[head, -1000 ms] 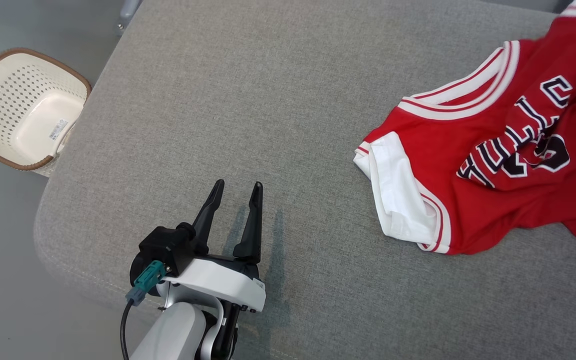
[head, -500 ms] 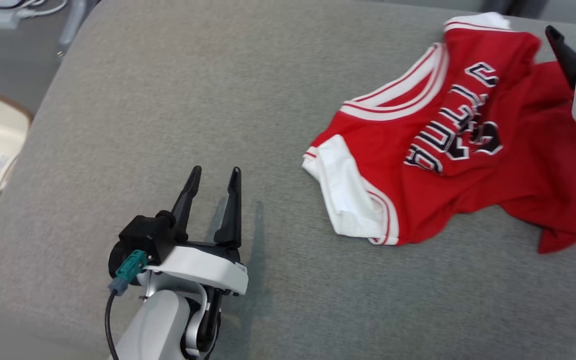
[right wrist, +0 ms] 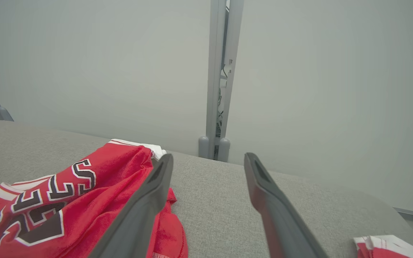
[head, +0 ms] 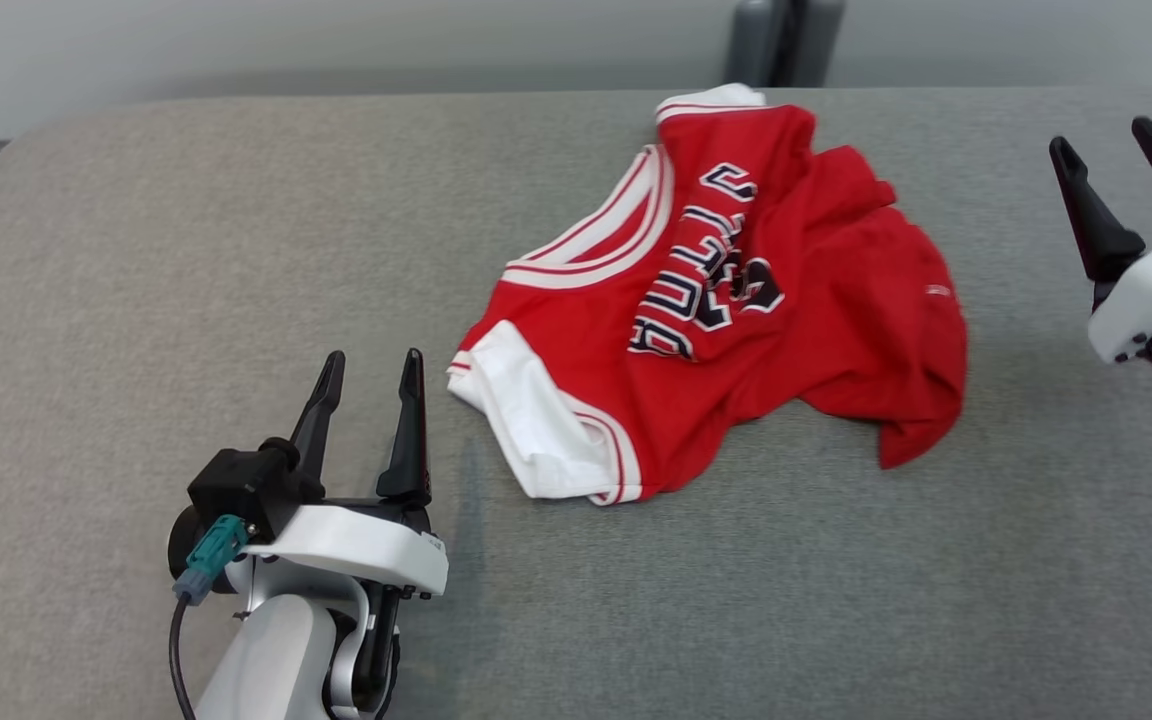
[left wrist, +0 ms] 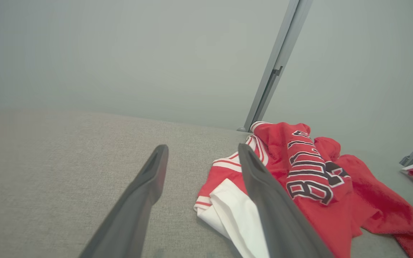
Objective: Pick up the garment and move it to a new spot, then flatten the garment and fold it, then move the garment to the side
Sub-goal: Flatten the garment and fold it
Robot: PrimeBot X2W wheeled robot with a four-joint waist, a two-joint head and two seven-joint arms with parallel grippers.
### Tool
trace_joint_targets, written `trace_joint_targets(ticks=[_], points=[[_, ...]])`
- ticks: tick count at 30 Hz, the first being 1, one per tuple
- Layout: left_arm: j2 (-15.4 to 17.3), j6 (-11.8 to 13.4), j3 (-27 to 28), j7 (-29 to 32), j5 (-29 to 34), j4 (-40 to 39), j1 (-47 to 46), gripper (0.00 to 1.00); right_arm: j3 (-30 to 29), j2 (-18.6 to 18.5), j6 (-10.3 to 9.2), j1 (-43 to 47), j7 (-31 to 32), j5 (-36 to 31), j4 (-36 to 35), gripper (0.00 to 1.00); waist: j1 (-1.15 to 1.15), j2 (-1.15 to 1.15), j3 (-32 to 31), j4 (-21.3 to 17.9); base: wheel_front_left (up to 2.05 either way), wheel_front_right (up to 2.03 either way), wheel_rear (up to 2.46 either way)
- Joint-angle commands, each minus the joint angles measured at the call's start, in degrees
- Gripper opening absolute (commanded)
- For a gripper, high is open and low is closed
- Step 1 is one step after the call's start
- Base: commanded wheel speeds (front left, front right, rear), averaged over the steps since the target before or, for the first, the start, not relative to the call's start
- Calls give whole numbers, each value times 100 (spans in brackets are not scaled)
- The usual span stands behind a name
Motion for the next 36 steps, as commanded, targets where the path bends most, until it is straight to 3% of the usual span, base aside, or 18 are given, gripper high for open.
trace_joint_targets(ticks=[1, 6, 14, 22, 32, 34, 35, 36], points=[[28, -51, 59, -22, 47, 52, 67, 100, -321, 99, -3, 360, -79, -66, -126, 100, 0, 0, -169, -280, 0, 0, 0], [29, -93, 84, -22, -73, 237, 82, 100, -1199, 301, -3, 1023, -102, -476, -622, 100, 0, 0, -194, -510, 0, 0, 0], [38, 17, 185, -22, -165, 1246, -310, 100, -2537, 988, -3, 2290, -89, -1582, -1691, 100, 0, 0, -97, -965, 0, 0, 0], [186, 31, 239, 62, -122, 2460, -1008, 100, -3187, 1423, -3, 2891, 226, -2192, -2465, 100, 0, 0, 20, -1260, 0, 0, 0], [211, -116, 74, 122, -56, 3339, -1526, 100, -3580, 1704, -3, 3264, 596, -2527, -3088, 100, 0, 0, 75, -1301, 0, 0, 0], [200, -159, 20, 94, -37, 3423, -1568, 78, -3626, 1737, -3, 3305, 639, -2573, -3155, 100, 0, 0, 72, -1283, 0, 0, 0], [195, -191, -6, 83, -17, 3456, -1586, 49, -3639, 1752, -3, 3326, 664, -2582, -3178, 100, 0, 0, 70, -1275, 0, 0, 0], [187, -204, -26, 82, -9, 3494, -1604, 35, -3647, 1765, -3, 3344, 678, -2594, -3200, 100, 0, 0, 68, -1267, 0, 0, 0]])
